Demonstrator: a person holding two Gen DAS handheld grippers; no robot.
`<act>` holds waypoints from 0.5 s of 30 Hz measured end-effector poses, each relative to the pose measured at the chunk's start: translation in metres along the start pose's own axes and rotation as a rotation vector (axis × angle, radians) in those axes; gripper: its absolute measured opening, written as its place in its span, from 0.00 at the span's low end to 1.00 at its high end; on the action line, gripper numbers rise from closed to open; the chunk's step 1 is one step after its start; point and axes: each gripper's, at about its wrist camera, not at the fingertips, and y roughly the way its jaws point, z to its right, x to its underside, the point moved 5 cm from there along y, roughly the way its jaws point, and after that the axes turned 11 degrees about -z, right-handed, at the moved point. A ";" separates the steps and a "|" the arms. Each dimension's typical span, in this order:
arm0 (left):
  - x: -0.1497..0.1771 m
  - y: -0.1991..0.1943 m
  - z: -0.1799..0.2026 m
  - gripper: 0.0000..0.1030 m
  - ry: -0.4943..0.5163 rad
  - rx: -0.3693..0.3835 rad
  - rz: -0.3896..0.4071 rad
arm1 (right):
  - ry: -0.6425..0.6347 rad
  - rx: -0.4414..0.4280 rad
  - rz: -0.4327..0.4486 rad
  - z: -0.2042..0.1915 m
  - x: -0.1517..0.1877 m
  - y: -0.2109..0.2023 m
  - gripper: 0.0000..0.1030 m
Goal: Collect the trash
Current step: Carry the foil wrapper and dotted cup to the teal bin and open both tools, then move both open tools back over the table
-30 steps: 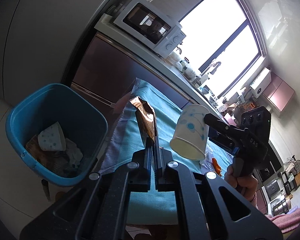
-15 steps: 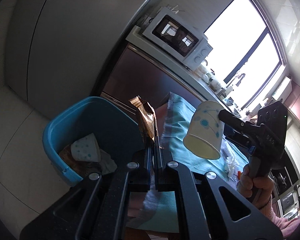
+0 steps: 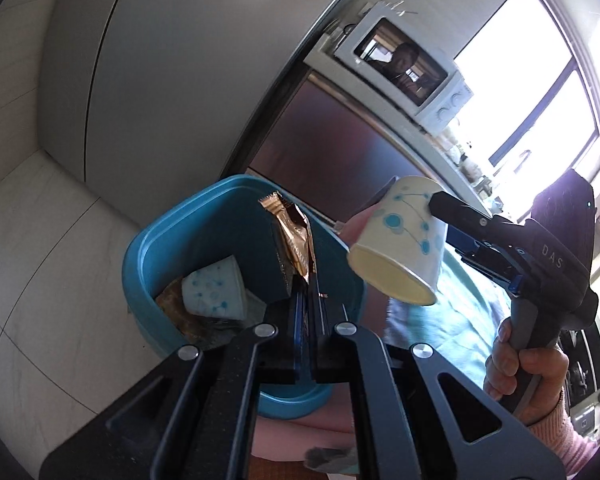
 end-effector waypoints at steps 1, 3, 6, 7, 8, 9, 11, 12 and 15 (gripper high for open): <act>0.000 0.003 -0.002 0.03 -0.003 -0.008 -0.005 | 0.002 0.006 -0.010 0.001 0.000 0.005 0.51; 0.000 0.008 -0.005 0.03 -0.006 -0.016 -0.013 | 0.004 0.018 -0.031 0.002 0.000 0.015 0.51; 0.001 0.015 -0.012 0.03 -0.013 -0.028 -0.023 | 0.001 0.033 -0.058 0.002 0.000 0.027 0.51; 0.001 0.018 -0.014 0.03 -0.016 -0.033 -0.027 | 0.000 0.039 -0.067 0.002 0.001 0.030 0.51; 0.001 0.021 -0.015 0.03 -0.018 -0.038 -0.033 | 0.000 0.046 -0.074 0.003 0.002 0.032 0.51; 0.001 0.024 -0.017 0.03 -0.023 -0.044 -0.038 | 0.001 0.052 -0.081 0.004 0.002 0.035 0.51; 0.001 0.029 -0.022 0.04 -0.030 -0.053 -0.047 | 0.011 0.057 -0.093 0.005 0.003 0.037 0.51; 0.001 0.033 -0.024 0.07 -0.036 -0.052 -0.057 | 0.016 0.061 -0.093 0.005 0.004 0.037 0.51; 0.002 0.042 -0.032 0.21 -0.055 -0.051 -0.081 | 0.028 0.068 -0.101 0.008 0.005 0.037 0.54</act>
